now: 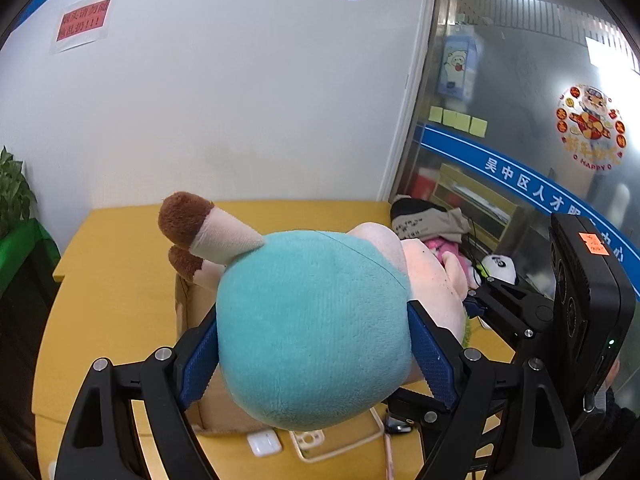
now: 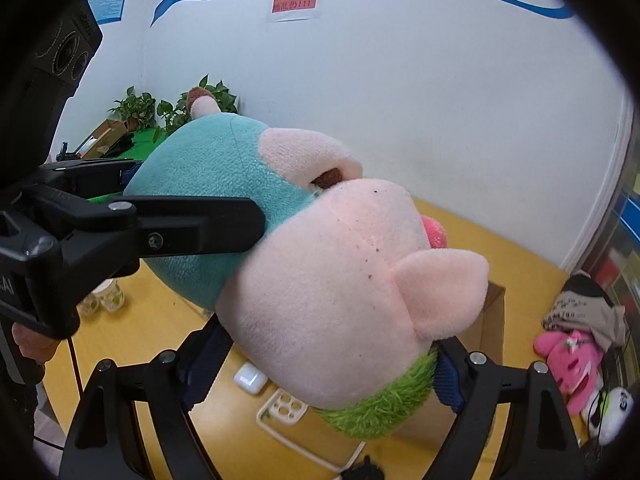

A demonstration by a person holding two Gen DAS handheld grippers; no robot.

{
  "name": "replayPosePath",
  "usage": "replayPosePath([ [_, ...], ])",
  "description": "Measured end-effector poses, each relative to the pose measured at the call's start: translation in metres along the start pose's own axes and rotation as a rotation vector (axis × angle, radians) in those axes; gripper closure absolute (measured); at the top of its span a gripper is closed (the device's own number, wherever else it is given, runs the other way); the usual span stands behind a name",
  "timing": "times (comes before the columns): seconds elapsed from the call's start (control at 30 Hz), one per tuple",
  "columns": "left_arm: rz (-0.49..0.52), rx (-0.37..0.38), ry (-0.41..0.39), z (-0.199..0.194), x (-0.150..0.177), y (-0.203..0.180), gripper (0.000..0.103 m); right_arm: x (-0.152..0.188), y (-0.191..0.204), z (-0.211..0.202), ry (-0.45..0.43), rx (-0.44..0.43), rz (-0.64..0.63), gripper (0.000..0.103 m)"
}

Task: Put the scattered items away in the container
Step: 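Lift the plush pig with the left gripper and carry it over the box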

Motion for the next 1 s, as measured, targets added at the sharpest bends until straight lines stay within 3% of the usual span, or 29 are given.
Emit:
replayPosePath([
  [0.23,-0.017,-0.015,0.004,0.046,-0.051,0.028,0.014,-0.053,-0.029,0.031,0.007,-0.017,-0.021,0.017],
  [0.47,-0.037,-0.013,0.048,0.110,-0.070,0.058,0.014,-0.073,-0.064,0.080,0.047,-0.028,-0.001,0.017],
  [0.73,-0.076,-0.015,0.173,0.211,-0.045,0.090,0.014,-0.054,-0.103,0.170,0.134,-0.062,0.023,0.017],
  [1.0,-0.115,-0.042,0.335,0.311,0.012,0.117,0.014,-0.005,-0.131,0.270,0.217,-0.102,0.054,0.017],
])
Point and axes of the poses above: each gripper's, at about its wrist camera, not at the fingertips, and z roughly the way its jaws point, y to its left, x to its underside, the point moved 9 cm from there along z, roughly the way its jaws point, and after that the axes turned 12 degrees about -x, right-handed, at the moved point
